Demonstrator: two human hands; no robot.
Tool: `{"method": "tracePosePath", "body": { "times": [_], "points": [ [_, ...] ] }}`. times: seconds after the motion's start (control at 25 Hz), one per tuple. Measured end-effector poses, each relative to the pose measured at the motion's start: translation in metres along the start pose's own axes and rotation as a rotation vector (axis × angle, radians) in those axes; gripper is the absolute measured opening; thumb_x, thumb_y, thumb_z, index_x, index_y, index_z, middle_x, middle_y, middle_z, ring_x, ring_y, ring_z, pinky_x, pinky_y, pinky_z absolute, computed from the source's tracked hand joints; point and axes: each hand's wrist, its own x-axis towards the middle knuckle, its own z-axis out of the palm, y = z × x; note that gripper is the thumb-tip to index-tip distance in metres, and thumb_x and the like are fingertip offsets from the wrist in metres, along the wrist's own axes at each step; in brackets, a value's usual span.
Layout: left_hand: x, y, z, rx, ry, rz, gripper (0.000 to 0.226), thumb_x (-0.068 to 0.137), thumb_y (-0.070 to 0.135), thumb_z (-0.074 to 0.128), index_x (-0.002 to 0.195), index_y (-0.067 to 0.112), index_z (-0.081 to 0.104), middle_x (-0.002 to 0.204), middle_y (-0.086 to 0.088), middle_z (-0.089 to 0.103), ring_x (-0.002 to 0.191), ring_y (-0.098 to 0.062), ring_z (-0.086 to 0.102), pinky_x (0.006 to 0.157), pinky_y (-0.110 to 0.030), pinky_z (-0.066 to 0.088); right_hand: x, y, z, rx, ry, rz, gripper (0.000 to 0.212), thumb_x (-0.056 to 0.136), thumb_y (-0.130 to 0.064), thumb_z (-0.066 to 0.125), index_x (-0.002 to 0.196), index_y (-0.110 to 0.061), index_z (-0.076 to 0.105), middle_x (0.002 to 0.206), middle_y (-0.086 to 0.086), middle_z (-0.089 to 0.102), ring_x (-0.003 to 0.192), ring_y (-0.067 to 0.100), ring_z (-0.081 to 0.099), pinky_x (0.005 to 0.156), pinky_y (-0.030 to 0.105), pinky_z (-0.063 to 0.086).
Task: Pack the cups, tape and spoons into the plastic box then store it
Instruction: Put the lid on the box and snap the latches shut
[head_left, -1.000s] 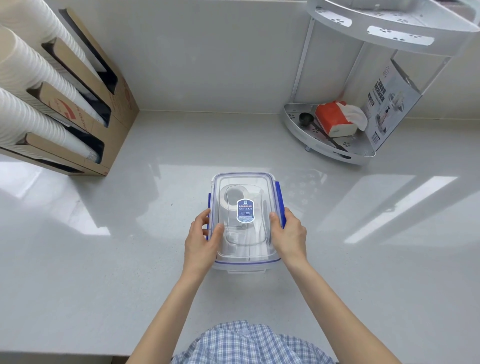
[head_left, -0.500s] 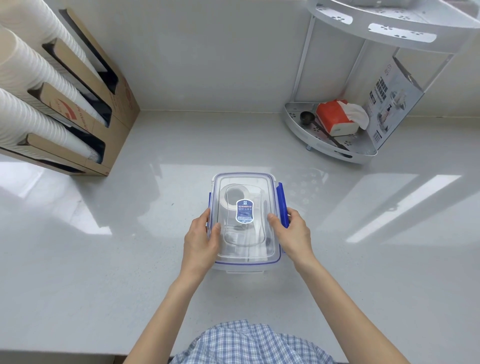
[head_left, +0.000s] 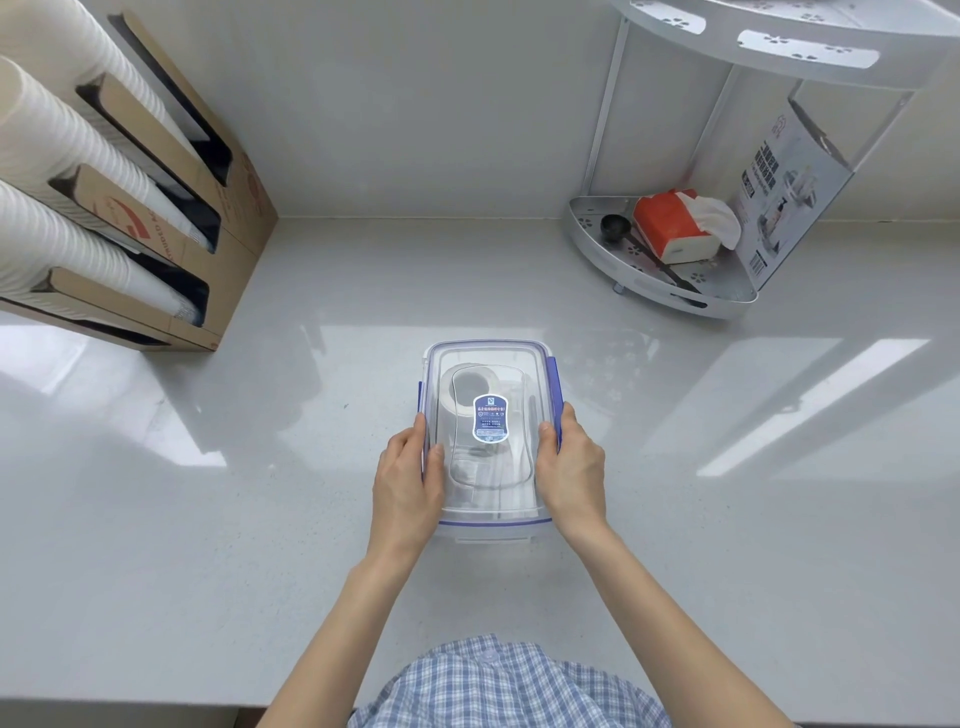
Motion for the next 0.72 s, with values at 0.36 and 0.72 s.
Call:
{"method": "tracePosePath", "body": {
  "times": [0.36, 0.72],
  "points": [
    [0.002, -0.002, -0.005, -0.161, -0.022, -0.114, 0.04, 0.087, 0.02, 0.051, 0.126, 0.018, 0.041, 0.126, -0.009, 0.05, 0.111, -0.023, 0.046, 0.097, -0.042, 0.041, -0.003, 0.005, 0.0, 0.053, 0.02, -0.014, 0.043, 0.096, -0.024, 0.037, 0.136, -0.008, 0.037, 0.129, 0.016, 0.056, 0.116, 0.033, 0.05, 0.102, 0.044, 0.039],
    [0.014, -0.015, -0.017, -0.494, -0.276, -0.558, 0.067, 0.077, 0.039, 0.061, 0.132, 0.01, 0.035, 0.134, -0.009, 0.049, 0.118, -0.024, 0.049, 0.104, -0.038, 0.037, -0.005, 0.005, -0.002, 0.124, 0.033, 0.014, 0.043, 0.095, -0.028, 0.041, 0.136, -0.016, 0.04, 0.121, 0.013, 0.056, 0.108, 0.026, 0.053, 0.094, 0.033, 0.041]
  ]
}}
